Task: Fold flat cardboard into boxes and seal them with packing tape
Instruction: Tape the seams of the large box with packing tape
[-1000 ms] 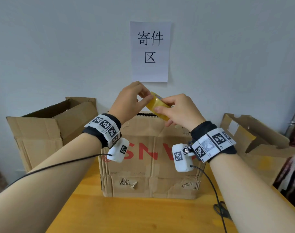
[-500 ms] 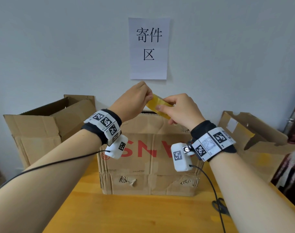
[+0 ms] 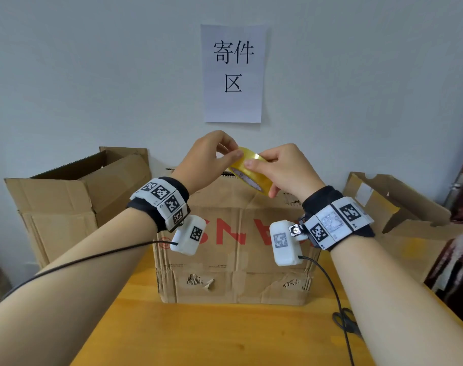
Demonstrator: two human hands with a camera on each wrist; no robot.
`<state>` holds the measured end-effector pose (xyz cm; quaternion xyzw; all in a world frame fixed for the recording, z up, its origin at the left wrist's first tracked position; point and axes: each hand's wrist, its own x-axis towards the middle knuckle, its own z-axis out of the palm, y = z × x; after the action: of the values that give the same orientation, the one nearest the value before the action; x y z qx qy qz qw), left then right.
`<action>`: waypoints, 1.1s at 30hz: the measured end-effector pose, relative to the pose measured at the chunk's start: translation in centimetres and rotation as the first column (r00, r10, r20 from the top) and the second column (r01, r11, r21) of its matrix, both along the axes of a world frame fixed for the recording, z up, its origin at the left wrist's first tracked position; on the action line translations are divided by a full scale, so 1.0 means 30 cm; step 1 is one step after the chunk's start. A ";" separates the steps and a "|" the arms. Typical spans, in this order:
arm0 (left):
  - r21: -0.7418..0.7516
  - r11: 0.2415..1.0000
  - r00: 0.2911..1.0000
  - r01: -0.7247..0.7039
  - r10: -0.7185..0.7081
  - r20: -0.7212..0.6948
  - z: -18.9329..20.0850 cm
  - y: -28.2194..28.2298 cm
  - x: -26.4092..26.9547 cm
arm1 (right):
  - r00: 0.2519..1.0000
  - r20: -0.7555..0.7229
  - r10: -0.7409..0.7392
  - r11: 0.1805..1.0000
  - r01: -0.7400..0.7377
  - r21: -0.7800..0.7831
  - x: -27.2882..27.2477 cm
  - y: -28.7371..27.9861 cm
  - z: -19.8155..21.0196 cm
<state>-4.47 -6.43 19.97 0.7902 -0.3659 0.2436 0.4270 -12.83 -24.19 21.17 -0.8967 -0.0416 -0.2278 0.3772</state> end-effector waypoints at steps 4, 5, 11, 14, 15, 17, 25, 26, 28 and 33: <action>-0.155 0.987 0.985 0.049 -0.073 -0.154 0.024 -0.002 -0.008 | 1.000 0.023 -0.007 1.000 0.007 -0.002 -0.007 0.003 0.014; -0.143 0.989 0.990 0.035 -0.055 -0.133 0.029 -0.001 -0.010 | 1.000 0.027 -0.007 1.000 0.007 0.000 -0.009 0.003 0.017; -0.167 0.986 0.989 -0.023 -0.002 -0.150 0.032 -0.018 -0.018 | 0.999 0.046 -0.008 1.000 0.007 0.010 -0.011 0.010 0.021; -0.189 0.981 0.986 -0.033 0.001 -0.166 0.029 -0.039 -0.029 | 0.999 0.047 0.003 0.999 -0.005 0.044 -0.004 0.016 0.018; -0.200 0.979 0.986 -0.040 0.006 -0.166 0.028 -0.043 -0.028 | 0.999 0.047 0.010 0.998 -0.013 0.067 -0.004 0.017 0.016; -0.200 0.978 0.986 -0.066 0.032 -0.166 0.028 -0.045 -0.026 | 0.999 0.042 0.032 0.993 -0.037 0.112 -0.002 0.013 0.008; -0.311 0.945 0.939 -0.101 -0.013 -0.343 0.032 -0.031 -0.019 | 0.984 0.167 -0.061 0.997 0.053 0.048 0.037 -0.022 -0.062; -0.332 0.939 0.933 -0.095 -0.032 -0.357 0.034 -0.032 -0.025 | 0.981 0.175 -0.083 0.994 0.069 0.084 0.040 -0.026 -0.067; -0.367 0.925 0.935 -0.102 -0.037 -0.352 0.036 -0.038 -0.028 | 0.980 0.178 -0.089 0.992 0.071 0.105 0.039 -0.026 -0.072; -0.378 0.919 0.962 -0.115 0.007 -0.274 0.043 -0.047 -0.015 | 0.987 0.154 -0.054 0.978 0.022 0.208 0.022 -0.017 -0.048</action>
<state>-4.91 -7.84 21.27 0.7260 -0.2241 0.2158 0.6133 -12.16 -24.70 19.73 -0.8327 -0.0306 -0.3086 0.4588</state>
